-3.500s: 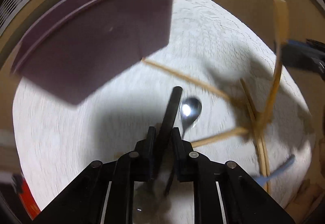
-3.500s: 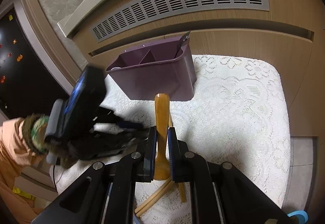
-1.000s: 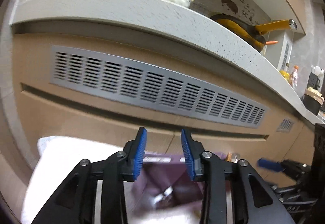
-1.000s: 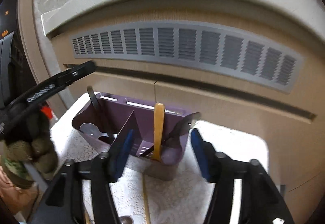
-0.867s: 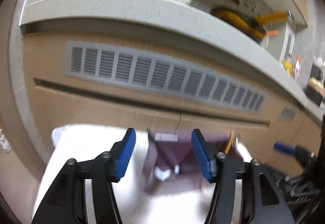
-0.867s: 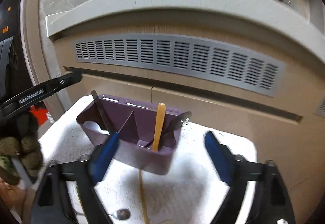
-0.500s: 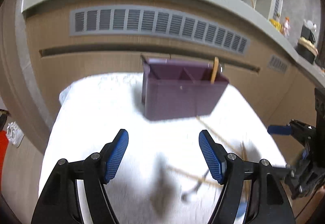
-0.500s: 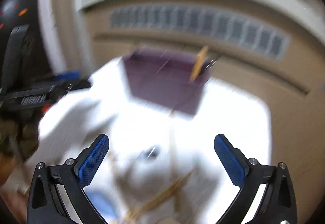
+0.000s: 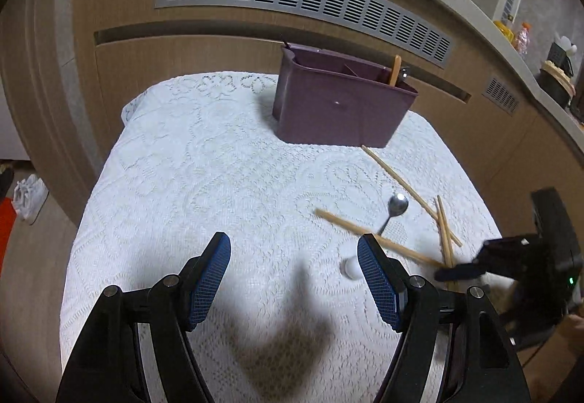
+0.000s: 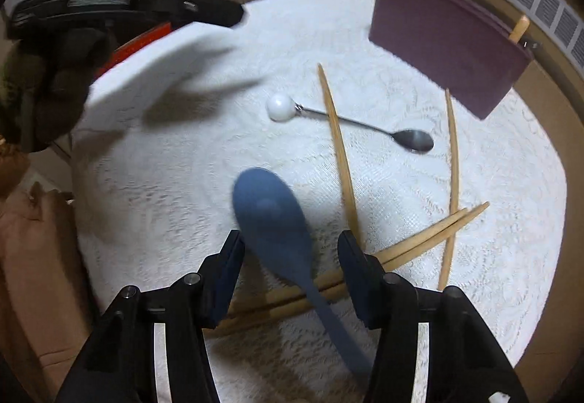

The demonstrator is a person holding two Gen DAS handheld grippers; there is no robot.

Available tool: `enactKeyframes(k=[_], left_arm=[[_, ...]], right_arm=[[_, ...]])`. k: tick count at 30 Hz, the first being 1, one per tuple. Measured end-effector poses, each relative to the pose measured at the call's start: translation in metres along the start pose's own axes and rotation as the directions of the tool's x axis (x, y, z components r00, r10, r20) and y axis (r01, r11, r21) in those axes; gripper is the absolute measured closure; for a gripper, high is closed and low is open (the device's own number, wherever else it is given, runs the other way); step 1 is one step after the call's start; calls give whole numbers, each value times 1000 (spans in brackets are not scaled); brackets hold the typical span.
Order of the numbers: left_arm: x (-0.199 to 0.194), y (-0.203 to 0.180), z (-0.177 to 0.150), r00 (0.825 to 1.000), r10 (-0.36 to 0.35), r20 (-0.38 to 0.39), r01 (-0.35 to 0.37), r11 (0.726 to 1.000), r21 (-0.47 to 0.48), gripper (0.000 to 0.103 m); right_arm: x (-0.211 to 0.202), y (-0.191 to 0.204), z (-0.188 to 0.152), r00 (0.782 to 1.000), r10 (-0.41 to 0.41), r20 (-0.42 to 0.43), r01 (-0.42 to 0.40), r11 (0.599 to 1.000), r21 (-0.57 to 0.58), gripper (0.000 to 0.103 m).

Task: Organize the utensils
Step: 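Grasp the blue plastic spoon by its handle with the right gripper, then grasp the metal spoon with the left gripper while the right lifts the blue spoon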

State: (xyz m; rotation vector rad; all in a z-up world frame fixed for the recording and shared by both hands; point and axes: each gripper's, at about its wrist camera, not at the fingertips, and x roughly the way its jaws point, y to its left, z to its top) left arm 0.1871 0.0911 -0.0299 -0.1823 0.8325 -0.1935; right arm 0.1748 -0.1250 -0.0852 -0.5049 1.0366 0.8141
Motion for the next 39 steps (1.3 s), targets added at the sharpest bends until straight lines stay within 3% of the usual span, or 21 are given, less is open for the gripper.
enactKeyframes(k=[1, 3, 5, 9, 13, 15, 17, 20, 26, 31, 36, 39], left_arm=[[1, 0, 0, 1000, -1, -3, 1, 1000, 5, 30], [4, -3, -1, 1000, -2, -12, 2, 1000, 21, 29], [8, -6, -1, 1000, -6, -23, 7, 999, 33, 29], [21, -22, 0, 996, -52, -67, 59, 993, 105, 29], [43, -58, 7, 981, -134, -138, 167, 951, 259, 30], [56, -77, 16, 976, -146, -161, 192, 926, 325, 39], [71, -92, 26, 973, -142, -180, 199, 912, 358, 59], [97, -111, 36, 955, -160, -249, 249, 888, 385, 59], [134, -132, 42, 924, -122, -363, 280, 860, 425, 59], [151, -139, 42, 918, -68, -390, 257, 851, 458, 64], [159, -142, 47, 911, -66, -406, 254, 867, 429, 65], [156, -141, 43, 926, -47, -376, 222, 871, 439, 69]], right_arm=[[0, -1, 2, 1000, 7, 4, -7, 1000, 6, 52], [-1, 0, 4, 1000, 10, 0, -10, 1000, 9, 66], [0, 3, 7, 1000, -7, -5, 7, 1000, 3, 71], [-17, -5, 8, 999, -31, 35, 29, 997, 67, 72], [-46, -39, 10, 991, -45, 124, 17, 977, 213, 72], [-55, -57, 9, 985, -79, 152, 35, 960, 278, 72], [-62, -71, 5, 979, -103, 176, 39, 942, 333, 72], [-66, -83, -1, 971, -112, 210, 24, 923, 385, 72], [-70, -96, -12, 963, -115, 245, -4, 900, 435, 72], [-66, -106, -19, 955, -106, 278, -42, 877, 479, 72], [-63, -109, -24, 952, -106, 289, -58, 861, 506, 72], [-60, -109, -24, 952, -120, 282, -47, 853, 520, 72]])
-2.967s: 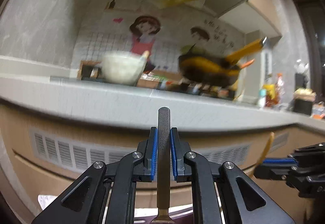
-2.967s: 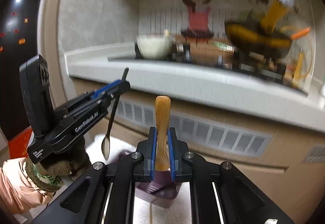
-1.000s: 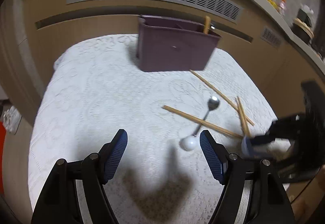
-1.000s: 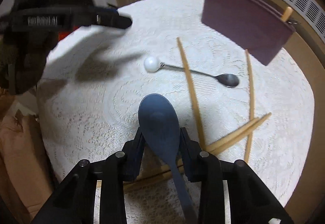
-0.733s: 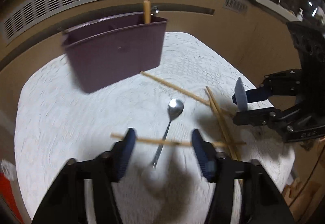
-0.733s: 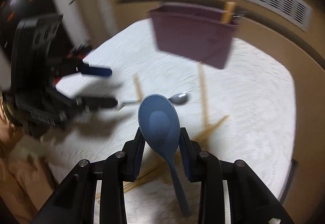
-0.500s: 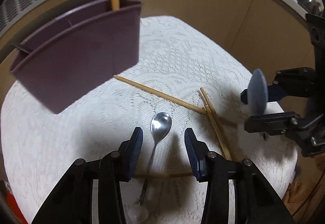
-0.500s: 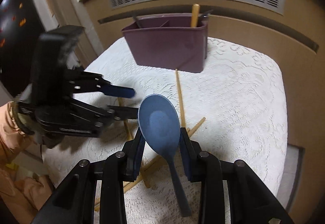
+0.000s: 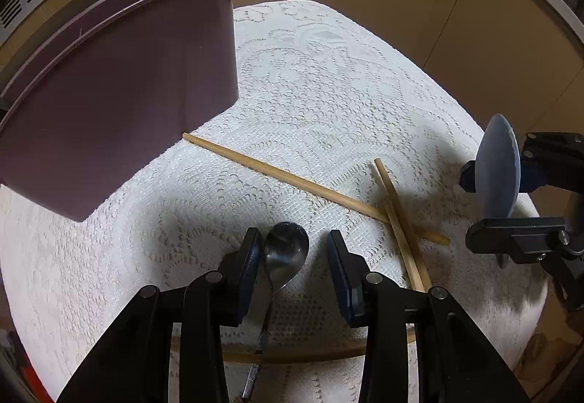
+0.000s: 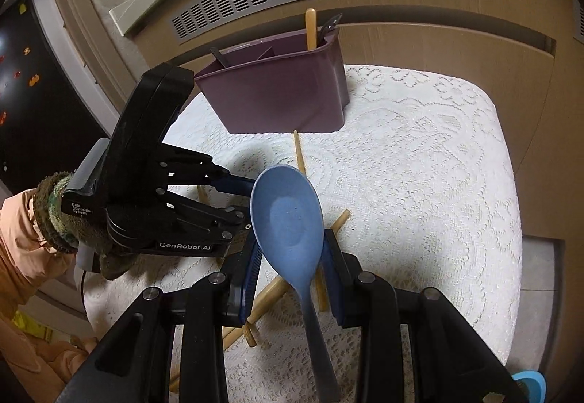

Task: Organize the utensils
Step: 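Grasp the metal spoon with the left gripper while the right lifts the blue spoon, then lift both held spoons up over the purple caddy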

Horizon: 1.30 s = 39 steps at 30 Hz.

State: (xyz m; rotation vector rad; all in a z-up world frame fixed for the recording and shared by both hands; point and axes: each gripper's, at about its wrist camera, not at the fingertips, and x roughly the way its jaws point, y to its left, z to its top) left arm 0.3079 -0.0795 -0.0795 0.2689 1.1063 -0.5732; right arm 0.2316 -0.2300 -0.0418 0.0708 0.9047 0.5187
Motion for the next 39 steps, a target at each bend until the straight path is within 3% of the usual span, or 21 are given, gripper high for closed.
enactKeyframes(k=[1, 6, 8, 11, 18, 23, 26, 28, 31, 34, 39], left_arm=[[-1, 0, -3, 1000, 18, 14, -17, 1000, -7, 76], [-22, 5, -26, 993, 22, 113, -8, 992, -127, 77], [-38, 7, -41, 982, 56, 178, -25, 985, -170, 77], [-69, 6, -59, 952, 115, 284, -53, 974, -219, 77], [-144, 12, -81, 859, 196, 472, -44, 949, -312, 77], [-199, 25, -60, 783, 218, 582, -27, 947, -320, 78], [-249, 32, -35, 717, 225, 660, -25, 954, -297, 78], [-281, 40, -11, 663, 230, 713, -28, 959, -283, 78], [-310, 50, 18, 608, 242, 756, -54, 963, -265, 78], [-321, 61, 43, 582, 257, 772, -82, 963, -258, 78], [-318, 84, 70, 581, 261, 771, -87, 962, -259, 78]], right_arm=[[0, 1, 0, 1000, -7, 2, 7, 1000, 2, 72], [-5, 8, 0, 999, -39, 13, 39, 999, 0, 72], [-10, 14, 1, 998, -54, 24, 55, 998, -17, 72], [-15, 23, 3, 997, -71, 40, 73, 997, -38, 72], [-30, 49, 11, 994, -73, 87, 80, 993, -83, 73], [-65, 71, 44, 978, -72, 195, 97, 988, -123, 73], [-99, 86, 84, 951, -84, 299, 137, 978, -160, 73], [-120, 94, 112, 926, -83, 369, 159, 970, -182, 73], [-142, 103, 152, 891, -71, 448, 176, 964, -197, 73], [-147, 106, 186, 870, -65, 489, 182, 964, -196, 73], [-124, 100, 219, 876, -56, 480, 168, 967, -194, 73]])
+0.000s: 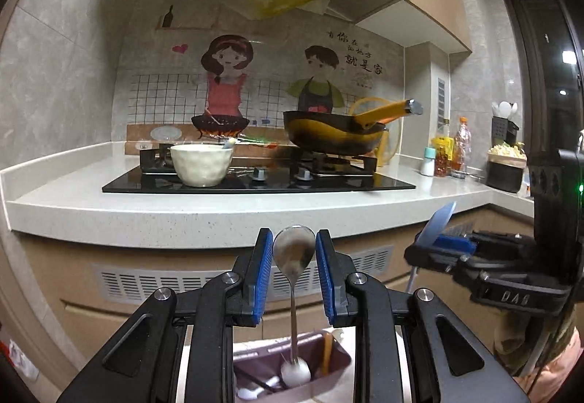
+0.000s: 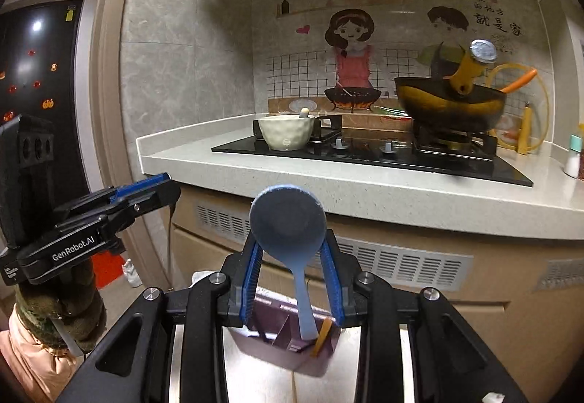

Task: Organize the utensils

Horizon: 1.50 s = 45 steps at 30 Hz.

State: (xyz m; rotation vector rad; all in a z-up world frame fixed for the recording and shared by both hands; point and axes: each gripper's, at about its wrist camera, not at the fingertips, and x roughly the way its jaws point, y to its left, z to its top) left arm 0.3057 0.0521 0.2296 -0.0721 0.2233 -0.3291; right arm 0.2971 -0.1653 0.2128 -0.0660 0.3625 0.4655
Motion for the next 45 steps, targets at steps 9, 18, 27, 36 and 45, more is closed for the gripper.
enactKeyframes(k=[9, 18, 27, 36, 45], left_arm=[[79, 34, -64, 989, -25, -148, 12, 996, -86, 78], [122, 73, -138, 951, -35, -307, -36, 974, -222, 78], [99, 93, -160, 941, -1, -339, -100, 955, -280, 77], [64, 49, -199, 879, -93, -467, 15, 986, -168, 58], [9, -42, -260, 704, -261, -660, 314, 949, -39, 50]], right_arm=[[97, -14, -45, 986, 18, -166, -10, 999, 53, 73], [178, -21, -118, 927, 41, -372, -3, 995, 101, 72], [181, -10, -130, 928, 15, -372, 3, 999, 48, 61], [126, -12, -133, 936, -41, -350, 50, 999, 15, 45], [70, -7, -186, 897, -38, -440, 48, 999, 12, 28]])
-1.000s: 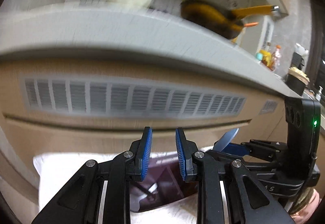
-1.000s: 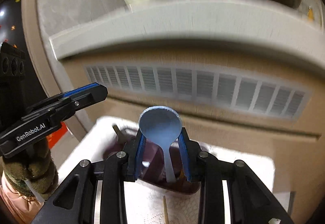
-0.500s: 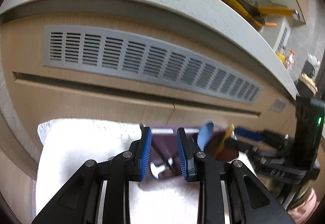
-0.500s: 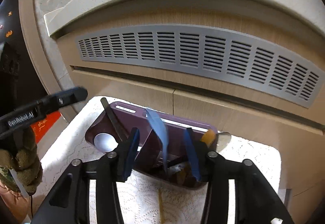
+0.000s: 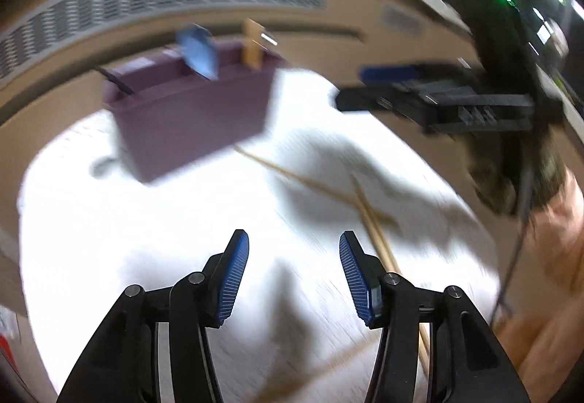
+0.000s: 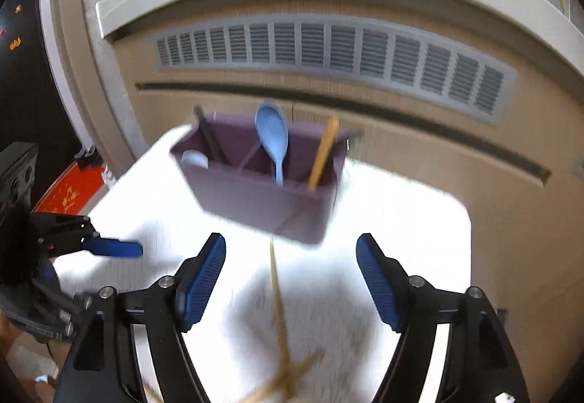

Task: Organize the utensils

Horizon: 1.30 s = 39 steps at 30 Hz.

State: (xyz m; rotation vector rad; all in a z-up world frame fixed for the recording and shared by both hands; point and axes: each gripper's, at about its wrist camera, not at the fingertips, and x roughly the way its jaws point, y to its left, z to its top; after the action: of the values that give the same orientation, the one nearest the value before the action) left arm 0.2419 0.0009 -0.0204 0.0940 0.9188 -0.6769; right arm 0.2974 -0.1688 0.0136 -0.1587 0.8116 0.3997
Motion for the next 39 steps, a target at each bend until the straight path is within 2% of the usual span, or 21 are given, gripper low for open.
enactKeyframes(k=[3, 8, 12, 15, 17, 19, 21, 23, 29, 31, 32, 35, 39], left_arm=[[5, -27, -20, 997, -49, -65, 53, 998, 45, 50], [21, -60, -42, 989, -26, -144, 40, 994, 98, 50], [33, -75, -51, 984, 28, -178, -4, 991, 136, 50], [35, -74, -56, 979, 121, -165, -94, 982, 163, 50], [37, -69, -59, 961, 237, -145, -211, 962, 172, 49], [36, -60, -58, 942, 313, -120, -295, 944, 146, 48], [34, -49, -56, 935, 337, -111, -328, 940, 92, 47], [29, -39, -55, 938, 330, -109, -328, 944, 37, 47], [26, -17, -53, 935, 335, -113, -343, 937, -59, 45], [23, -10, -55, 933, 341, -115, -351, 933, -77, 44], [19, -10, -59, 932, 343, -116, -353, 932, -82, 43], [19, -7, -60, 933, 339, -119, -351, 932, -95, 43], [16, -11, -59, 946, 306, -106, -315, 945, -83, 43]], right_arm=[[0, 6, -30, 999, 17, -45, -17, 1000, -12, 26], [3, 11, -78, 990, 37, -138, -38, 999, 0, 26], [-1, 12, -105, 985, 47, -167, -39, 998, 53, 26], [-2, 14, -122, 982, 64, -179, -47, 994, 97, 26], [0, 19, -129, 980, 70, -189, -50, 993, 109, 26], [5, 23, -131, 980, 52, -189, -33, 994, 105, 26], [9, 25, -131, 981, 33, -190, -15, 995, 97, 33], [12, 27, -129, 981, 35, -193, -16, 995, 100, 41], [25, 33, -121, 978, 9, -210, 13, 995, 101, 54], [28, 40, -120, 977, -26, -211, 39, 997, 60, 64], [29, 43, -119, 977, -33, -212, 43, 998, 44, 74], [25, 44, -115, 979, -4, -206, 14, 999, 49, 90], [13, 35, -107, 986, -17, -167, 27, 998, 60, 92]])
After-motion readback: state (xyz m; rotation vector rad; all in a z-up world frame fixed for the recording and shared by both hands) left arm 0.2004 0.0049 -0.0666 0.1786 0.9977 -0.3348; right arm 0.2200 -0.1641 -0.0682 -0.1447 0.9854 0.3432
